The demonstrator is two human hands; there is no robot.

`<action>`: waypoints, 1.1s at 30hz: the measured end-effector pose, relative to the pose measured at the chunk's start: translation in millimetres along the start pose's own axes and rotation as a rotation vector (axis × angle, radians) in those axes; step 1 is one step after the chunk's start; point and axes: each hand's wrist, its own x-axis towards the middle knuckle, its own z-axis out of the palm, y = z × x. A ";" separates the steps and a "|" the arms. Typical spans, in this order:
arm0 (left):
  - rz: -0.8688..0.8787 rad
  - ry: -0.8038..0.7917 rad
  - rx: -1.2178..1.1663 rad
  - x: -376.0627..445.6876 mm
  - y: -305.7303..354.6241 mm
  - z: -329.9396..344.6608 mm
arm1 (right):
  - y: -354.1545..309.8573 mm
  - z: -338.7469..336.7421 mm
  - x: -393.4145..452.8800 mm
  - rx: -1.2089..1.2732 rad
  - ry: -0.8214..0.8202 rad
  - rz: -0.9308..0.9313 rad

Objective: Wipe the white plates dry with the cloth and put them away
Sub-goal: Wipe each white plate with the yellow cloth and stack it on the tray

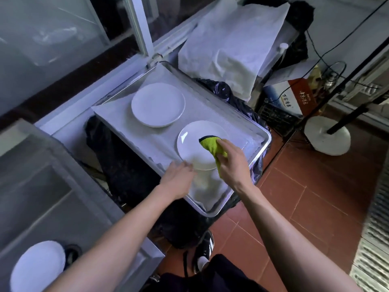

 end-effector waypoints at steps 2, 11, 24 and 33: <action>-0.050 -0.013 -0.020 -16.7 -7.2 -2.7 | -14.7 10.1 -1.3 -0.009 -0.019 -0.002; -0.259 0.190 -0.234 -117.3 -68.8 21.3 | -119.9 76.3 -15.3 0.070 -0.118 -0.180; -0.787 0.110 -0.526 -349.5 -156.9 138.1 | -279.3 221.1 -105.3 0.057 -0.438 -0.484; -1.092 0.031 -0.675 -482.2 -187.7 245.1 | -360.0 328.1 -190.9 -0.014 -0.696 -0.576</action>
